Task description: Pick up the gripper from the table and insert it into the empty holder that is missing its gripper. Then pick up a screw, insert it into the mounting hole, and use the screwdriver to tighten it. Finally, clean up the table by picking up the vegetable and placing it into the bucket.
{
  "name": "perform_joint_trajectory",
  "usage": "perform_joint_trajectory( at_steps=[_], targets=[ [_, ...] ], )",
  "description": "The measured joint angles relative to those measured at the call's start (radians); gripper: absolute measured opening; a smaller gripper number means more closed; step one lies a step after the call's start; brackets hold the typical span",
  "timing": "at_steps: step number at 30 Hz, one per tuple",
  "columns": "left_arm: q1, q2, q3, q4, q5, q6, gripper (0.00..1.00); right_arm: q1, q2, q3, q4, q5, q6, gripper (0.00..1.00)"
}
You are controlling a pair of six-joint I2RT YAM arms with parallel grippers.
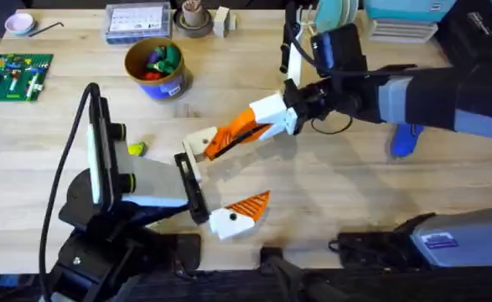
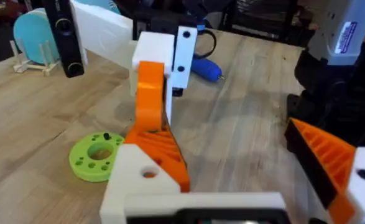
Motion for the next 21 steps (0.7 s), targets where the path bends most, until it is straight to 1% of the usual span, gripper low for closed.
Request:
perform_joint_trajectory(
  at_steps=[6, 11, 16, 21],
  targets=[
    [0.0, 0.002, 0.0, 0.0, 0.0, -0.007, 0.993, -0.003, 0.0, 0.0, 0.001, 0.015, 0.0, 0.008],
    [0.002, 0.002, 0.0, -0.001, -0.015, -0.019, 0.993, 0.023, 0.0, 0.0, 0.018, 0.042, 0.016, 0.008],
    [0.009, 0.002, 0.0, 0.0, -0.047, -0.026, 0.993, 0.079, 0.0, 0.0, 0.117, 0.098, 0.053, 0.008],
    [0.02, 0.002, 0.0, 0.001, -0.081, -0.025, 0.994, 0.102, 0.0, 0.0, 0.189, 0.151, 0.108, 0.008]
  ],
)
